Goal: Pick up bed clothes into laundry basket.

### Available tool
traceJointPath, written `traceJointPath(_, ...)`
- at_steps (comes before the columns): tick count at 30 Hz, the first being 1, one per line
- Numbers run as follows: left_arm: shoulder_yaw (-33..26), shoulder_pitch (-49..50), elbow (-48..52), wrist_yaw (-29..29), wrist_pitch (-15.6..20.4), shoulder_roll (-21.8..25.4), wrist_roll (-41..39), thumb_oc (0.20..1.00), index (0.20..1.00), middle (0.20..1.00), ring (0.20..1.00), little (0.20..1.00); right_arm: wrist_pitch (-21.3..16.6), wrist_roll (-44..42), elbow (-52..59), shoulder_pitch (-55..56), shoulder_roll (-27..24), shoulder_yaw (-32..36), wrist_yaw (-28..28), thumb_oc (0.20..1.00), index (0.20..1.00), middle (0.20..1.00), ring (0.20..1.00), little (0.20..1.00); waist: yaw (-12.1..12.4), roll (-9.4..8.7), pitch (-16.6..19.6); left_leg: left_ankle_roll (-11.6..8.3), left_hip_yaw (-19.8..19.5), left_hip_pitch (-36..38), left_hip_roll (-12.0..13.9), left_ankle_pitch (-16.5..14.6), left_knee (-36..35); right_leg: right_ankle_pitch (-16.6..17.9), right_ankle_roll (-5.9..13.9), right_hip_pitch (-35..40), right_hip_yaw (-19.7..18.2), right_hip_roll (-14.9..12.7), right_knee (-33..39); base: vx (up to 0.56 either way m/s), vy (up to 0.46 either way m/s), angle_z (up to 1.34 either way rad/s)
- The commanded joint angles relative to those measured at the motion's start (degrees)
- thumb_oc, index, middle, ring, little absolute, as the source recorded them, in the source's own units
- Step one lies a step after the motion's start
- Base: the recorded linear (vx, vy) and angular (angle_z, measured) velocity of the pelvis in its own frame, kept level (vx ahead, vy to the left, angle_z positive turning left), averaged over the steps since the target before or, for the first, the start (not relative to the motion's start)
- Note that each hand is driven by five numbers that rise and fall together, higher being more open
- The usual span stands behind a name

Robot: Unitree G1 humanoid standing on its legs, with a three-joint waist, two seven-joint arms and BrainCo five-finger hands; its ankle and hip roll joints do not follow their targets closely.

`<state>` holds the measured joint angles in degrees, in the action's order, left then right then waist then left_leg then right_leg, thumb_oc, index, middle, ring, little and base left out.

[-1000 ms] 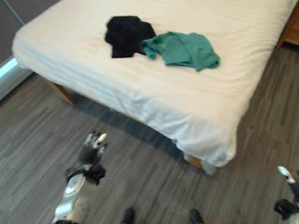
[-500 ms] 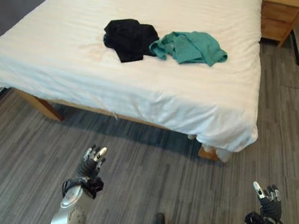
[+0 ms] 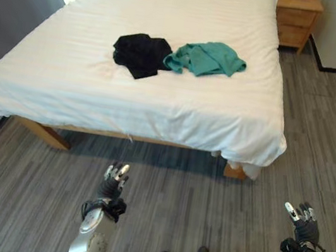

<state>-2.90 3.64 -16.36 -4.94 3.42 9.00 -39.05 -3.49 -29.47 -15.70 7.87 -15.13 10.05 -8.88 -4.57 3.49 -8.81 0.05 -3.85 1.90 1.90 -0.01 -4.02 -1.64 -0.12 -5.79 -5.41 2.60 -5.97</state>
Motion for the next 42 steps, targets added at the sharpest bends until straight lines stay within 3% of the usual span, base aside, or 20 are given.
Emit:
traceJointPath(1,-0.62,-1.13,1.15,-0.18,1.62,4.62,3.71,1.000,1.000,1.000,1.000,1.000,-1.26,-2.22,0.87,-0.08,-0.40,-0.72,1.81,1.000,1.000,1.000,1.000,1.000,-0.14,-5.11,3.68,0.96,2.92,2.57,-1.40,0.01,-0.96,5.63,2.79,7.00,2.33,-5.35,7.12,0.00,0.000,0.00)
traceJointPath(10,-1.71,-1.81,0.90,-0.37,2.74,5.38,4.31,1.000,1.000,1.000,1.000,1.000,-0.86,5.46,4.07,-1.61,-2.99,-4.75,5.23,1.000,1.000,1.000,1.000,1.000,1.13,-5.41,2.80,2.02,3.12,3.48,-2.13,-1.04,0.07,5.70,4.17,7.75,2.32,-7.04,6.06,0.02,0.083,0.00)
traceJointPath(11,-1.86,-2.18,0.74,-0.86,3.03,5.47,4.08,1.000,1.000,1.000,1.000,1.000,-1.03,6.60,4.55,-2.35,-3.10,-5.29,5.34,1.000,1.000,1.000,1.000,1.000,1.38,-4.99,1.53,3.19,3.20,3.06,-2.87,-1.50,1.01,5.92,5.51,5.17,1.61,-7.60,-0.49,0.00,0.165,-0.04)
traceJointPath(13,-1.83,-2.18,0.34,-0.88,2.95,5.43,4.23,1.000,1.000,1.000,1.000,1.000,-1.04,7.51,5.13,-2.16,-3.28,-5.24,5.54,1.000,1.000,1.000,1.000,1.000,1.22,-4.73,1.03,3.78,2.98,3.12,-3.29,-1.58,1.20,7.25,6.26,3.29,1.07,-7.56,-5.55,0.01,0.184,-0.05)
traceJointPath(14,-1.77,-2.21,0.24,-0.93,2.99,5.55,4.51,1.000,1.000,1.000,1.000,1.000,-1.10,7.94,5.56,-1.86,-3.40,-4.97,5.51,1.000,1.000,1.000,1.000,1.000,0.94,-4.51,0.52,4.16,2.64,3.35,-3.58,-1.65,1.38,9.39,6.62,1.09,0.53,-7.40,-10.69,0.07,0.273,-0.04)
traceJointPath(15,-1.56,-2.24,0.28,-0.97,2.80,5.88,4.91,1.000,1.000,1.000,1.000,1.000,-1.32,7.50,6.54,-0.94,-2.98,-3.87,5.40,1.000,1.000,1.000,1.000,1.000,-0.37,-3.79,-0.98,4.88,1.78,4.63,-3.89,-1.77,1.07,14.79,7.03,-4.08,-0.73,-6.92,-19.68,0.06,0.197,-0.03)
traceJointPath(19,-1.71,-2.00,0.47,-0.75,2.15,6.53,6.43,1.000,1.000,1.000,1.000,1.000,-1.28,7.01,6.44,0.90,-2.30,-2.09,5.38,1.000,1.000,1.000,1.000,1.000,-2.56,-2.38,-2.19,5.24,0.09,6.67,-3.46,-2.36,0.42,13.01,6.21,-9.87,-2.10,-3.96,-25.00,0.18,0.140,0.13)
traceJointPath(22,-2.07,-2.09,0.82,-0.44,2.41,6.76,6.13,1.000,1.000,1.000,1.000,1.000,-1.29,6.15,6.01,2.47,-2.07,-0.84,5.39,1.000,1.000,1.000,1.000,1.000,-5.05,-2.59,-2.11,4.89,-1.87,9.73,-4.27,-4.06,-0.86,10.83,5.27,-12.27,-2.38,-0.92,-17.11,0.34,0.006,0.23)
traceJointPath(23,-2.45,-2.36,0.61,-0.50,2.51,6.81,5.92,1.000,1.000,1.000,1.000,1.000,-1.48,5.62,5.72,3.80,-2.05,-0.31,5.47,1.000,1.000,1.000,1.000,1.000,-6.29,-3.67,-1.66,4.50,-3.63,12.53,-5.62,-6.24,-0.98,11.93,4.97,-12.88,0.13,-0.66,-4.21,0.53,-0.074,0.38)
traceJointPath(25,-2.29,-2.81,0.74,-0.58,2.63,6.43,5.93,1.000,1.000,1.000,1.000,1.000,-1.24,4.87,5.59,4.52,-1.81,-0.49,5.74,1.000,1.000,1.000,1.000,1.000,-7.53,-3.70,-1.25,3.51,-4.54,15.91,-4.43,-8.38,-0.98,14.29,4.77,-12.61,4.62,-0.88,1.71,0.60,-0.193,0.65)
traceJointPath(27,-0.94,-3.91,-0.47,0.12,2.87,5.49,5.40,1.000,1.000,1.000,1.000,1.000,-1.39,5.38,5.41,4.87,-2.74,-0.28,6.26,1.000,1.000,1.000,1.000,1.000,-8.64,-2.96,0.05,1.91,-4.19,16.48,-2.12,-6.14,0.01,12.13,2.49,-9.93,2.38,0.87,0.02,0.36,-0.195,0.29)
traceJointPath(28,-0.94,-3.97,-0.51,0.14,2.91,5.47,5.40,1.000,1.000,1.000,1.000,1.000,-1.41,5.35,5.37,4.83,-2.78,-0.27,6.27,1.000,1.000,1.000,1.000,1.000,-8.72,-3.34,0.12,1.83,-4.32,16.15,-2.53,-5.75,0.09,12.56,2.45,-10.14,2.28,0.47,0.11,0.32,-0.210,0.37)
traceJointPath(29,-0.18,-6.39,-1.67,-0.53,4.17,3.65,1.59,1.000,1.000,1.000,1.000,1.000,-3.29,2.71,4.93,4.30,-3.68,2.11,4.62,1.000,1.000,1.000,1.000,1.000,-9.65,-2.75,0.49,-3.35,-0.31,8.34,-0.71,1.54,18.76,9.75,0.22,-6.25,3.09,0.76,-0.16,0.31,-0.253,0.42)
traceJointPath(30,0.26,-7.17,-1.34,-0.61,4.56,3.25,-0.09,1.000,1.000,1.000,1.000,1.000,-4.07,1.36,4.78,4.09,-3.94,2.77,3.72,1.000,1.000,1.000,1.000,1.000,-9.24,-3.91,-0.37,-4.28,0.57,4.13,-0.77,4.58,25.84,8.99,-0.94,-4.14,2.66,0.23,0.41,0.37,-0.325,0.40)
traceJointPath(31,0.75,-7.55,-1.12,-0.81,4.87,3.11,-1.03,1.000,1.000,1.000,1.000,1.000,-4.56,0.88,4.53,3.68,-4.33,3.08,2.90,1.000,1.000,1.000,1.000,1.000,-8.65,-4.98,-1.43,-3.82,1.14,0.19,-0.64,4.52,31.99,8.27,-1.73,-2.56,2.55,-0.12,0.88,0.24,-0.269,0.91)
traceJointPath(32,0.98,-7.90,-0.91,-1.74,4.97,2.39,-2.27,1.000,1.000,1.000,1.000,1.000,-4.71,0.27,4.35,2.98,-5.05,3.63,1.24,1.000,1.000,1.000,1.000,1.000,-7.64,-6.13,-2.70,-1.89,3.53,-3.97,0.11,2.82,32.94,7.39,-2.31,0.04,1.67,-0.67,1.43,0.29,-0.203,0.94)
traceJointPath(35,0.83,-7.27,-1.04,-1.95,5.09,1.81,-3.93,1.000,1.000,1.000,1.000,1.000,-5.34,-1.97,3.61,2.40,-4.37,4.13,0.30,1.000,1.000,1.000,1.000,1.000,-6.08,-7.62,-2.01,-1.08,5.85,-7.97,3.54,2.24,22.62,6.53,-1.49,3.67,-0.09,-2.45,3.56,0.33,-0.057,-0.31)
traceJointPath(37,0.92,-6.81,-1.53,-1.87,5.31,1.68,-3.64,1.000,1.000,1.000,1.000,1.000,-5.17,-0.93,3.61,3.33,-4.37,4.09,0.13,1.000,1.000,1.000,1.000,1.000,-6.02,-6.90,-2.00,-2.36,8.40,-8.07,6.87,6.08,11.87,5.00,-1.08,5.49,-0.23,-3.02,4.13,0.32,0.074,-0.21)
traceJointPath(40,-0.06,-6.51,-2.26,-2.31,5.91,1.39,-4.76,1.000,1.000,1.000,1.000,1.000,-4.77,0.79,3.53,3.42,-5.27,3.69,0.16,1.000,1.000,1.000,1.000,1.000,-5.22,-5.19,-2.50,-3.89,7.93,-9.10,8.01,12.11,3.71,2.73,-1.06,7.91,-1.63,-2.72,4.53,0.32,0.123,0.07)
traceJointPath(42,-0.98,-6.33,-2.77,-2.61,6.25,1.10,-5.11,1.000,1.000,1.000,1.000,1.000,-4.54,2.03,3.52,3.48,-5.56,3.26,0.31,1.000,1.000,1.000,1.000,1.000,-4.49,-4.72,-2.56,-4.83,6.95,-9.60,8.47,13.61,0.03,1.88,-0.66,9.93,-3.10,-3.29,4.96,0.37,0.144,-0.20)
